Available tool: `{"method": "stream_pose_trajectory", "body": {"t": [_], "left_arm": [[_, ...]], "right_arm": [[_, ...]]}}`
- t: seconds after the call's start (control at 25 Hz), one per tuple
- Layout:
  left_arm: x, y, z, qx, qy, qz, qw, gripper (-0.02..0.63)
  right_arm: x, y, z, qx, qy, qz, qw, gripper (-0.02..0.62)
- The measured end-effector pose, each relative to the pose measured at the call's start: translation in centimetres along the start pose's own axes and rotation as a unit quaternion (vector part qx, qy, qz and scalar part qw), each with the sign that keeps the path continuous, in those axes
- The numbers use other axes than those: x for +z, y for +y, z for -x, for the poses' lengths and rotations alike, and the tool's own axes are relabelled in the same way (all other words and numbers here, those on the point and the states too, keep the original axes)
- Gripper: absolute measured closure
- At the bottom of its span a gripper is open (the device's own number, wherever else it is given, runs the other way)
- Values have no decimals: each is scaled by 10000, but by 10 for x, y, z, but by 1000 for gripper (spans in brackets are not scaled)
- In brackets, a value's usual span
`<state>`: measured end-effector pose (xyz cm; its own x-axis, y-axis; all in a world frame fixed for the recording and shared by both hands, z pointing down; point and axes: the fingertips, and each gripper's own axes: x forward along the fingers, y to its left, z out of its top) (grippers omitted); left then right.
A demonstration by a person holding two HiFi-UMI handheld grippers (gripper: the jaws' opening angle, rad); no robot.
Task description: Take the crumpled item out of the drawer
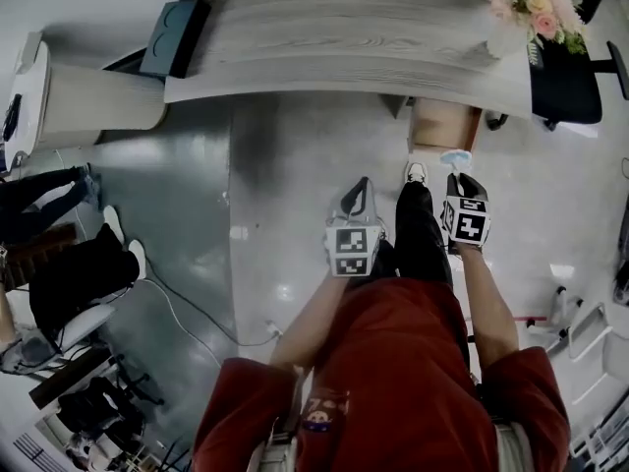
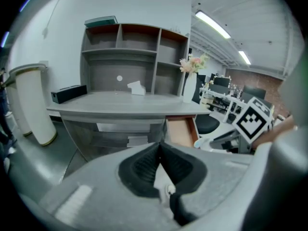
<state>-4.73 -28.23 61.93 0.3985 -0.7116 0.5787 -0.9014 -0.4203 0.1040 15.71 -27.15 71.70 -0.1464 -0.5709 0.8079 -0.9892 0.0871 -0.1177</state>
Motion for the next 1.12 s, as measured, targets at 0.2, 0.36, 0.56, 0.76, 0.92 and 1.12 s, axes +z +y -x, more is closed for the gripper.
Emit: {"method": "stream_pose_trajectory", "body": {"t": [0.2,0.36,0.56,0.76,0.92,1.12], "left_arm": [[-3,15,45,119,-11,142,9998,607],[1,28,67,221,-137,242,9994,607],[16,35,90,262,-326,223,9989,607],[41,37,112,306,-593,123,9977,607],[64,36,133,334,-893,38,9954,607],[83,33,156,352,-1327,-231,9903,607]], "right_arm": [[3,25,45,7,-233,63,9997,525],[12,36,73,18,-483,-4,9988,525],[26,52,109,88,-802,-64,9967,525],[52,67,146,155,-1240,2,9922,525],[70,74,171,161,-1557,50,9877,525],[85,80,202,84,-2040,140,9788,525]]}}
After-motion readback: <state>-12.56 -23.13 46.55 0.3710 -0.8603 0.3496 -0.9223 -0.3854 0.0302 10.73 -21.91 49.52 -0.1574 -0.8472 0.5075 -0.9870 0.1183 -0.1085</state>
